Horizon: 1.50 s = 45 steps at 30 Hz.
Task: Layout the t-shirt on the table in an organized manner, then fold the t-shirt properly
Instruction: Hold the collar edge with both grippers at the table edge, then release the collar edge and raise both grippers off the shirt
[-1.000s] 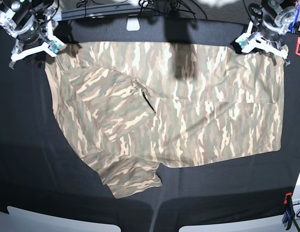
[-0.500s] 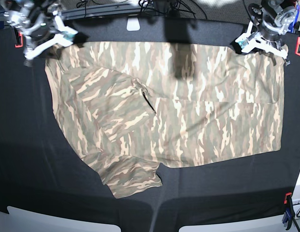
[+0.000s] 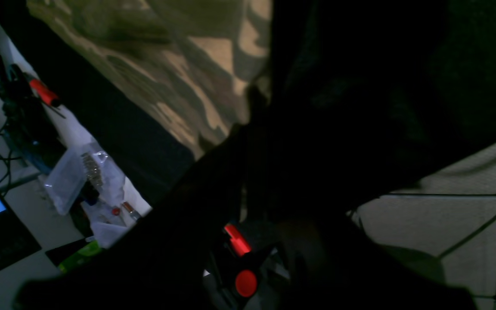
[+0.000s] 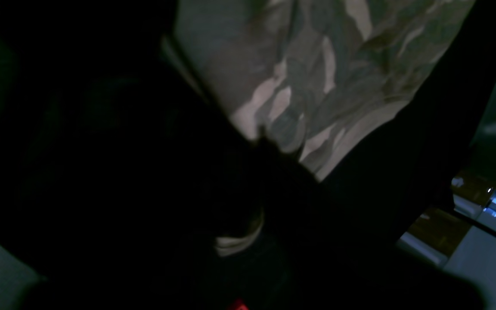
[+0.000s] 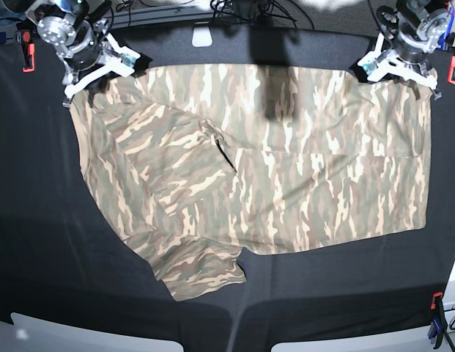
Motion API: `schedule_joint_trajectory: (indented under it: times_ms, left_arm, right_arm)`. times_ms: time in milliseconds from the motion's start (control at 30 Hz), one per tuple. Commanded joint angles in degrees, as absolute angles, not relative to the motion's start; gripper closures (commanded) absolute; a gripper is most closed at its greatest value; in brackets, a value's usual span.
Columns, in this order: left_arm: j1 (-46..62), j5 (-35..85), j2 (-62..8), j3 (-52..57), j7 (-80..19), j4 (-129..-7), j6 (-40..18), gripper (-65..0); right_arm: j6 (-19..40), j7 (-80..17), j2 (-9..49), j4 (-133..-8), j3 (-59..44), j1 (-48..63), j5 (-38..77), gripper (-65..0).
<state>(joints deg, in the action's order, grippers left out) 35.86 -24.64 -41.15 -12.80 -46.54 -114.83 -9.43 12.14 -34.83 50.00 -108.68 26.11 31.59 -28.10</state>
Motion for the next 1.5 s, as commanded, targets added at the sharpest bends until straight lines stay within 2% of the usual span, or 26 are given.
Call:
schedule_joint_trajectory:
  times_ms: [0,267,567,1000,1400,1433,1467]
  left_arm:
    - [36.0,-25.5,-41.9,-12.4,-46.4,-115.9,-8.7,0.0]
    - [36.1,-25.5,-41.9,-12.4,-47.7,-115.9,-8.7,0.0]
    - [37.2,-25.4,-41.9,-12.4,-48.2,-115.9,-8.7,0.0]
    - [41.5,-27.2,-41.9,-12.4,-48.6,-116.0,-8.7,0.0]
    - [41.5,-26.9,-41.9,-12.4,-48.4,-116.0,-8.7,0.0]
    - [41.5,-26.9,-41.9,-12.4,-48.4,-116.0,-8.7,-3.1]
    - [41.5,-26.7,-41.9,-12.4,-48.4,-116.0,-8.7,-9.1]
  right_arm:
    - [11.4,-34.9,51.0,-109.4,26.2,31.6,-28.8,0.0]
    - [11.4,-44.2,51.5,-110.3,28.1,33.0,-28.8,0.0]
    - [7.6,-50.7,58.9,-117.3,28.1,42.5,-30.6,0.0]
    - [6.7,-51.3,58.9,-117.4,28.1,42.9,-33.0,0.0]
    - [9.6,-51.5,58.9,-117.4,28.1,42.9,-30.5,0.0]
    - [10.1,-51.5,58.9,-117.4,28.1,42.9,-29.5,0.0]
    - [10.5,-51.5,58.9,-117.4,28.1,42.9,-28.6,0.0]
